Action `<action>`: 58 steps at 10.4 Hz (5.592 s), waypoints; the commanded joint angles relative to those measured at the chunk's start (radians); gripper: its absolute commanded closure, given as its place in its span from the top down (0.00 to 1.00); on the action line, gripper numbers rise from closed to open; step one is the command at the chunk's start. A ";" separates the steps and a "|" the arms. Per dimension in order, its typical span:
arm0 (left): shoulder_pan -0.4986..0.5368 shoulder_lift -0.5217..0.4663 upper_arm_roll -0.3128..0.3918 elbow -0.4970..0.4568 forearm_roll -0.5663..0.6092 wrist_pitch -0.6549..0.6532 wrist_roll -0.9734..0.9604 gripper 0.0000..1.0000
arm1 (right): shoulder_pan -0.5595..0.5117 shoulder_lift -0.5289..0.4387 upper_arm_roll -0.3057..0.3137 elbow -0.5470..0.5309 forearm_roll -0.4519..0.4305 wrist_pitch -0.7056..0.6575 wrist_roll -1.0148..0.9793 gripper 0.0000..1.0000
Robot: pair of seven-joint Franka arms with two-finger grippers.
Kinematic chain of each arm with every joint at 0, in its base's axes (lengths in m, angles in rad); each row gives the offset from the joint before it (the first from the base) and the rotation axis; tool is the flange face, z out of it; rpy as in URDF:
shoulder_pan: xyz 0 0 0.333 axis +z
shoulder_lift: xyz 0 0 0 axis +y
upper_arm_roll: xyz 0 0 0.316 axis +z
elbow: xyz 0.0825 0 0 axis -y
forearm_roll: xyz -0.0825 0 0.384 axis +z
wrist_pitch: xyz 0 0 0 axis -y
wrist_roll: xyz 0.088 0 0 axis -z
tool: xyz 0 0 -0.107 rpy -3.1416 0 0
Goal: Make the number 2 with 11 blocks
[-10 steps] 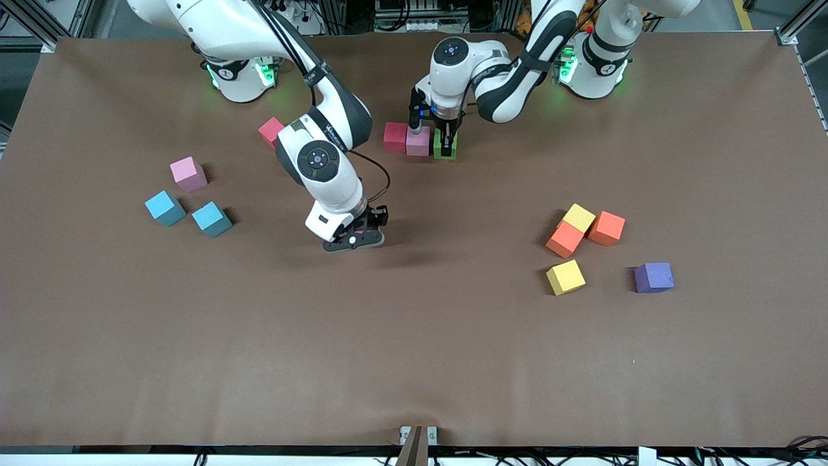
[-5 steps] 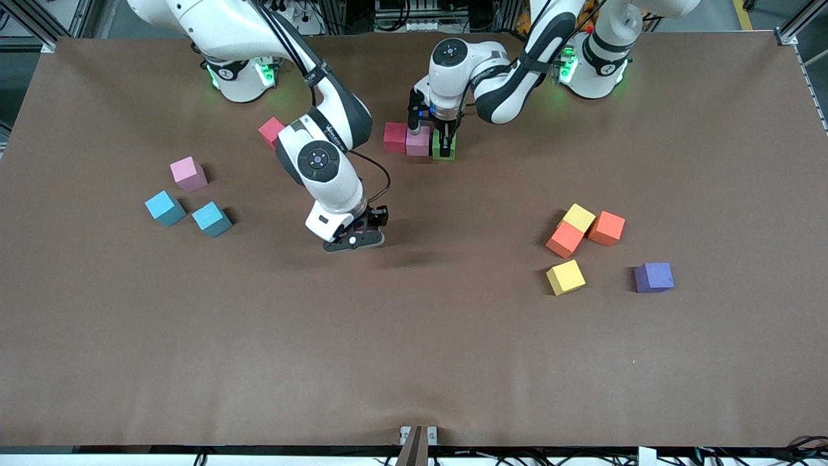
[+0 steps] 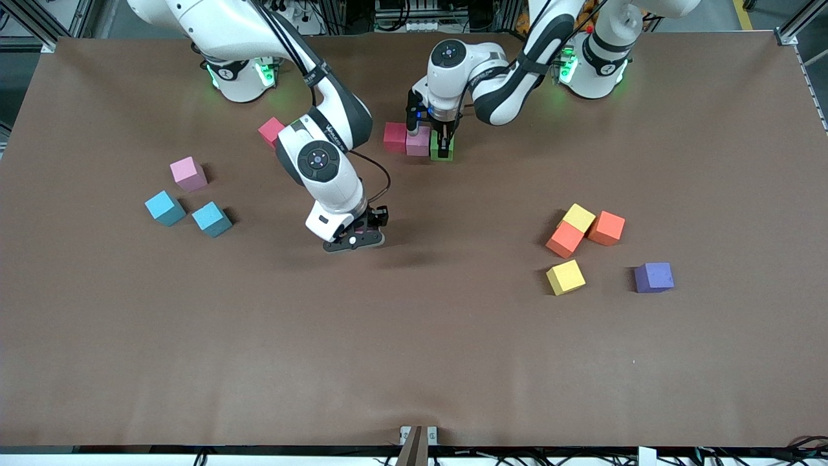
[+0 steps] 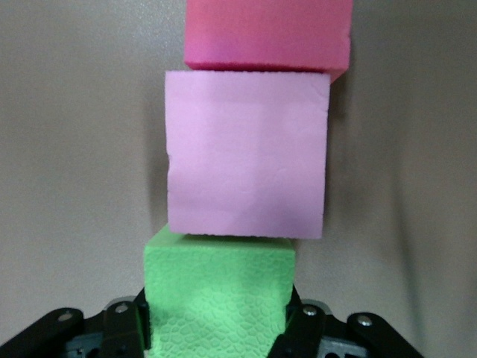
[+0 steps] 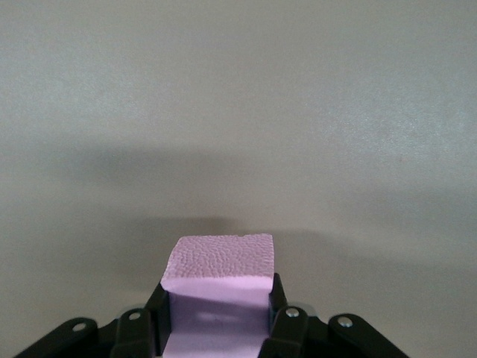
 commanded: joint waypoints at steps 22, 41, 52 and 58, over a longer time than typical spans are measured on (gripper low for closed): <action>-0.022 -0.006 -0.002 0.013 0.010 0.001 -0.067 1.00 | 0.030 0.036 -0.002 0.057 0.008 -0.017 0.093 0.34; 0.158 -0.285 0.000 0.024 -0.134 -0.204 -0.060 1.00 | 0.048 0.053 -0.002 0.076 0.010 -0.015 0.149 0.34; 0.318 -0.190 0.375 0.217 -0.182 -0.315 -0.050 1.00 | 0.324 0.162 -0.023 0.159 0.011 -0.008 0.448 0.37; 0.320 -0.069 0.407 0.207 -0.209 -0.194 0.090 1.00 | 0.372 0.157 -0.011 0.126 0.011 -0.011 0.522 0.37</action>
